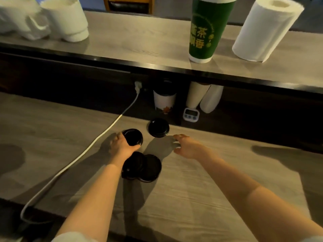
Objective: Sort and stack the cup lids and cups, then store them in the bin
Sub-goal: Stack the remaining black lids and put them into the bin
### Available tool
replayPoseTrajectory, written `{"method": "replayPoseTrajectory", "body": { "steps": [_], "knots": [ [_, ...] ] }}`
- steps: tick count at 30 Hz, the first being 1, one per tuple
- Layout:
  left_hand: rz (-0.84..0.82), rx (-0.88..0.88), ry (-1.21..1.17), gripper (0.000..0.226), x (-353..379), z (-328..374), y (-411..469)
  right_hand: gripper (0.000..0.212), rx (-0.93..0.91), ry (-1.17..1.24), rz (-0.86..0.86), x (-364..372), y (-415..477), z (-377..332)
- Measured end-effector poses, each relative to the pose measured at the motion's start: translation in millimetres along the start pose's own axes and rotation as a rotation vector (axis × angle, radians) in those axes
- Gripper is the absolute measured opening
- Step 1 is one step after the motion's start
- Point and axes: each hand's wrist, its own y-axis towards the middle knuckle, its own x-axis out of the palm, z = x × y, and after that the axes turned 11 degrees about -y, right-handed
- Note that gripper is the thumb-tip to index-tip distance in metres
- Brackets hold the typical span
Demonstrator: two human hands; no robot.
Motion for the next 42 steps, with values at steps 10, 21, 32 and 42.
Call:
{"method": "replayPoseTrajectory", "body": {
  "steps": [10, 21, 32, 42],
  "knots": [
    [-0.019, 0.017, -0.112, 0.098, -2, -5, 10, 0.078, -0.049, -0.111, 0.084, -10, 55, -26],
    [-0.045, -0.004, -0.396, 0.097, -3, 0, -3, 0.074, -0.139, -0.457, -0.042, 15, 55, -32],
    [-0.110, 0.096, -0.590, 0.093, 3, 20, -31, 0.059, -0.044, -0.125, 0.237, 60, -9, 10],
    [-0.173, 0.287, -0.652, 0.093, 4, 37, -70, 0.059, 0.068, 0.720, 0.550, 25, -29, 10]
  ]
}}
